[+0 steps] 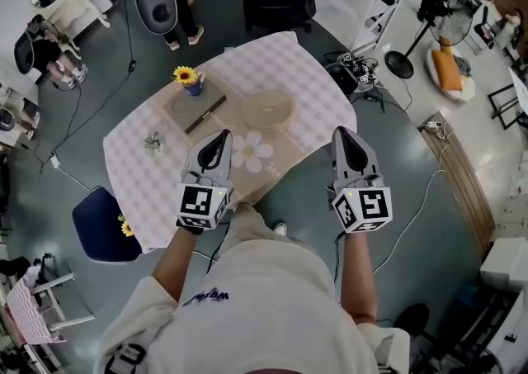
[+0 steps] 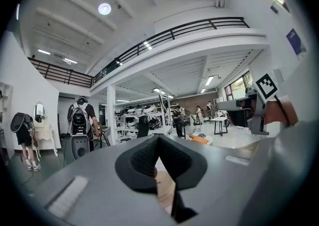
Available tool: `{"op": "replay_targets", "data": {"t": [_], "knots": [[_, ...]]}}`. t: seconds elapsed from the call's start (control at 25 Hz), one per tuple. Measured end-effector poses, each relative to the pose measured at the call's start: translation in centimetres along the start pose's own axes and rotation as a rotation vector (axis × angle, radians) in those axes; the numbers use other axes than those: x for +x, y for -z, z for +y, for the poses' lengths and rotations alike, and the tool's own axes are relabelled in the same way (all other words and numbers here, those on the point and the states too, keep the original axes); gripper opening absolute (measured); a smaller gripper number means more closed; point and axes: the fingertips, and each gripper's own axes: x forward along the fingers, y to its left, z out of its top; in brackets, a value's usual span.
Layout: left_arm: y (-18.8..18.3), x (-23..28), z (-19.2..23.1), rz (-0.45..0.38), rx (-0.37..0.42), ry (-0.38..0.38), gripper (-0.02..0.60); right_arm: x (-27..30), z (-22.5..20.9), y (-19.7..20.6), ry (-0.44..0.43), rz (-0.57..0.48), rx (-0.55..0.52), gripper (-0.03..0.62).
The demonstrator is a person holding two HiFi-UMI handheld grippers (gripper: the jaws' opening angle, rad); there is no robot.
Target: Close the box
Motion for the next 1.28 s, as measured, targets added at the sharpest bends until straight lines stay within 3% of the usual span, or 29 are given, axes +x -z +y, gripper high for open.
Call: {"op": "replay_targets", "data": {"t": [1.28], "knots": [[-0.2, 1.1, -0.2, -0.007, -0.019, 0.015, 0.002, 0.7, 0.2, 0.3, -0.013, 0.035, -0.053, 0.003]]}}
